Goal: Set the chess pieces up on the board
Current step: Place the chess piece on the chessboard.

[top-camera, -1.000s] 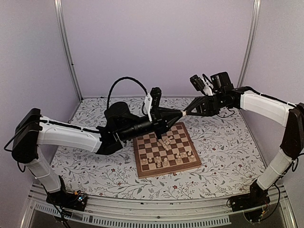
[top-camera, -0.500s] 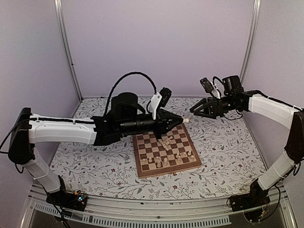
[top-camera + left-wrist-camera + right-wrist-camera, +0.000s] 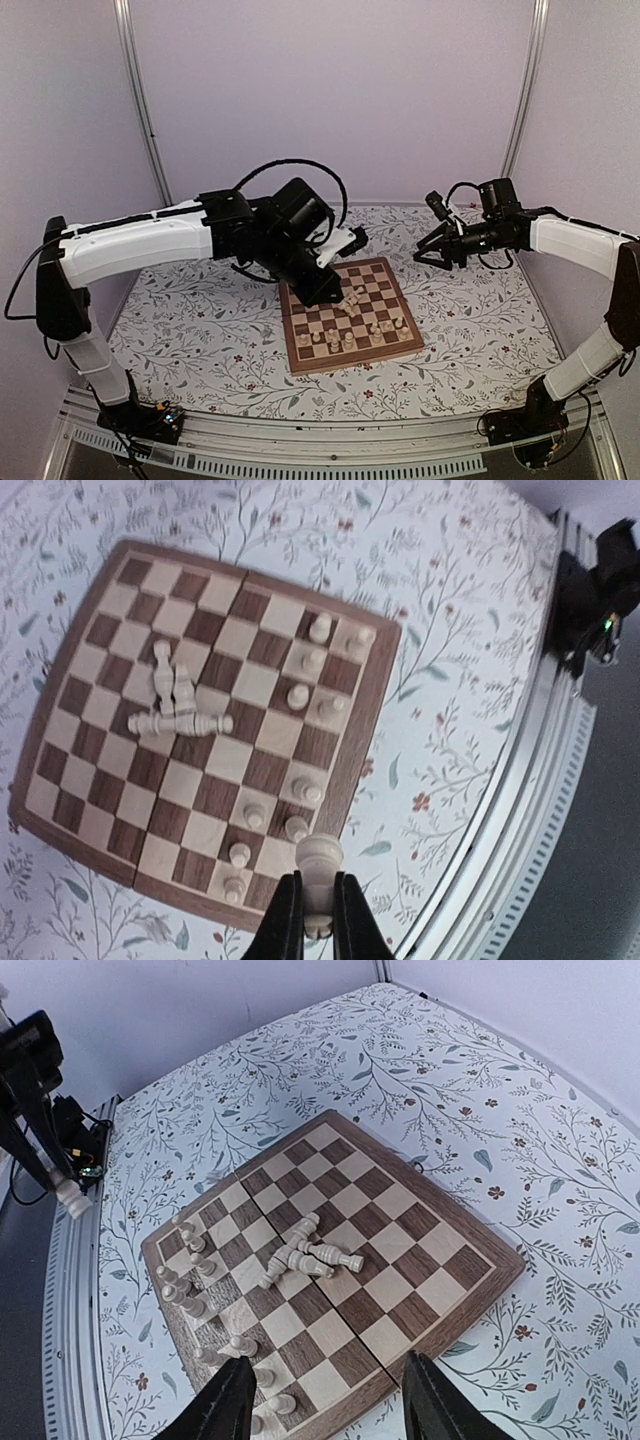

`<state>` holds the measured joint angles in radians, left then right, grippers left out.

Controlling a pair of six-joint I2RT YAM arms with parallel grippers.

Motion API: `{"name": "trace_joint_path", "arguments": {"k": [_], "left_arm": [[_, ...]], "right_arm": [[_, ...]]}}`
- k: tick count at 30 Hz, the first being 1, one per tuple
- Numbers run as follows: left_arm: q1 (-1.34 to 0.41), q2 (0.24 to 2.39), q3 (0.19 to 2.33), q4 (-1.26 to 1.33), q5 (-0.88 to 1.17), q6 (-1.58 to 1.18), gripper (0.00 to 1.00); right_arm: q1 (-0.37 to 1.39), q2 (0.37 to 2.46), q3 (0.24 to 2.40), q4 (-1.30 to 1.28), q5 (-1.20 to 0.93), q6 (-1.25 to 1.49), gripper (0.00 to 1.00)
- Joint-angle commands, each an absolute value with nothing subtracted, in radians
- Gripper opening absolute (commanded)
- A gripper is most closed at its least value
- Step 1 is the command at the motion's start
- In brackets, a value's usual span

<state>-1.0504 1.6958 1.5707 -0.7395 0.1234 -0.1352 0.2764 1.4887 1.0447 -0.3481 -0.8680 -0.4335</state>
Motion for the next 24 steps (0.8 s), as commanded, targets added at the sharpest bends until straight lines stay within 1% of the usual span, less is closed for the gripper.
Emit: {"name": "trace_joint_path", "arguments": {"k": [1,11,24], "left_arm": [[-1.04,1.82,1.609,-1.044,0.113,-0.143,0.0],[-1.04,1.964,1.619,-1.064,0.136,-0.119,0.0],[-1.04,2.024,1.655,-1.013,0.094,-0.127,0.0]], "right_arm": [[0.279,1.487,1.048,-0.355,-0.831,-0.493,0.54],[0.279,1.494,1.054,-0.391,-0.85,-0.541,0.52],[0.278,1.512,1.067,-0.422,-0.861,-0.568,0.51]]}}
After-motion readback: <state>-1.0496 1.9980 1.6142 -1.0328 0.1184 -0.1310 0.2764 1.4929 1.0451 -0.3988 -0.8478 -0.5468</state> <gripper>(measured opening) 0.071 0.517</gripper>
